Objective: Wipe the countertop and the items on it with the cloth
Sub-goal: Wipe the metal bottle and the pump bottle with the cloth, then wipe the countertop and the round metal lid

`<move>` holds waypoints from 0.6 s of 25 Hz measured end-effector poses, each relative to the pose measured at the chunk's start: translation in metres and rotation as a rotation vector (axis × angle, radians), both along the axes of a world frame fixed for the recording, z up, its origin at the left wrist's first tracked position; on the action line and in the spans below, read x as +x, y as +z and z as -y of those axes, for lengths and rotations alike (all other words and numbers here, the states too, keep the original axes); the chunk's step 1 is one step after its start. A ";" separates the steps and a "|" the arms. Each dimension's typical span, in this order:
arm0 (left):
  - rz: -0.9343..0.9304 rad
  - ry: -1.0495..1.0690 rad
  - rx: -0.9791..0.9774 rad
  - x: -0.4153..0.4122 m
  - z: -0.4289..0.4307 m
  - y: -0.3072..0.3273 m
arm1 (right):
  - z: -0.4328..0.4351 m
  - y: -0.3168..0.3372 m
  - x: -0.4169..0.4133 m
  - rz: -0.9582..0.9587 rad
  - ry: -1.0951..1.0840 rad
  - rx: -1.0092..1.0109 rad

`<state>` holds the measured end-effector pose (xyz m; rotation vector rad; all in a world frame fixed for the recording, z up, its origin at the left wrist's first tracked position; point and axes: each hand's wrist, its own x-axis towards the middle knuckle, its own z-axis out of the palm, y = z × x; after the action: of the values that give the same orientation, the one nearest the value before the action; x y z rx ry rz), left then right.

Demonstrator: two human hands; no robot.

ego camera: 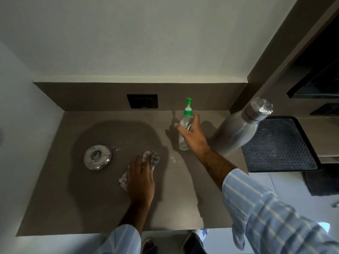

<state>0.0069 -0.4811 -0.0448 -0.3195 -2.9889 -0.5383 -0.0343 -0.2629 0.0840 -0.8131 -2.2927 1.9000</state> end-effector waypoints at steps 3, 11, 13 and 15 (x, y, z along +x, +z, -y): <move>-0.049 0.022 -0.096 -0.031 -0.028 -0.018 | -0.013 -0.012 -0.006 -0.029 0.059 0.064; -0.034 -0.925 -0.090 0.000 -0.062 -0.006 | -0.022 -0.009 -0.017 -0.081 0.049 0.209; 0.033 -1.060 -0.025 0.037 -0.033 -0.002 | -0.012 -0.015 -0.011 -0.054 0.078 0.209; 0.085 -1.002 0.026 0.063 -0.005 0.004 | 0.004 -0.024 -0.002 -0.023 0.159 0.196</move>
<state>0.0701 -0.4761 -0.0410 -1.8386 -2.6785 -0.6380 -0.0367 -0.2666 0.0596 -0.6007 -2.5466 1.6926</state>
